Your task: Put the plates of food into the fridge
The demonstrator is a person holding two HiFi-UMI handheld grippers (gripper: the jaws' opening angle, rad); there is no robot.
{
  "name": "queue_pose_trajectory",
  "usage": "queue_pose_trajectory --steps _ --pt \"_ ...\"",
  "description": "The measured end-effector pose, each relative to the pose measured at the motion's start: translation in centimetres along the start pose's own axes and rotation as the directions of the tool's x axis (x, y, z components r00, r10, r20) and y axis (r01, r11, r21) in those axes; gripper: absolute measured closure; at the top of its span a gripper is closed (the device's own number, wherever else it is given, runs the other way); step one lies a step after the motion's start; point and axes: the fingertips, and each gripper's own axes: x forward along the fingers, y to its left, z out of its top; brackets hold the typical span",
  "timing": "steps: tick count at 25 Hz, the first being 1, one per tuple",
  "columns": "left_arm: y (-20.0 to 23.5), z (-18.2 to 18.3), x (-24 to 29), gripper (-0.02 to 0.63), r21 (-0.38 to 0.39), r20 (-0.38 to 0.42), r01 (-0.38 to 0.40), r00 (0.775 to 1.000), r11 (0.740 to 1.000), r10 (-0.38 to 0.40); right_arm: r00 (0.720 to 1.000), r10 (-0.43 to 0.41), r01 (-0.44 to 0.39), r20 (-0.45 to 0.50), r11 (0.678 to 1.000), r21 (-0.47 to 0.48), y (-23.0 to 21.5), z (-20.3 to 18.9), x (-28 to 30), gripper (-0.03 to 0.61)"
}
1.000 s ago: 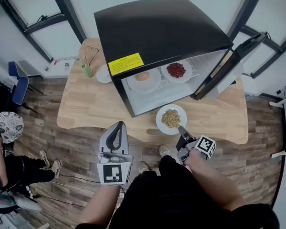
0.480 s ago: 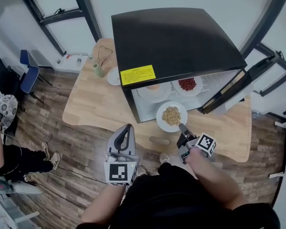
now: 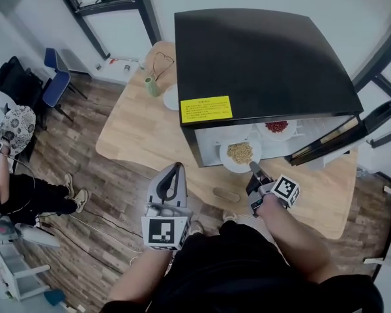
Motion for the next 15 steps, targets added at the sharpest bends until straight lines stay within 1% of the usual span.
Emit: queue_pose_trajectory --steps 9,15 --pt "3.0 0.9 0.5 0.609 0.029 0.004 -0.077 0.997 0.997 0.077 0.999 -0.025 0.024 -0.041 1.000 -0.006 -0.8 0.2 4.8 0.544" --pt "6.3 1.6 -0.6 0.609 0.048 0.009 -0.157 0.988 0.987 0.156 0.997 -0.059 0.058 -0.057 0.998 -0.004 -1.3 -0.2 7.5 0.543"
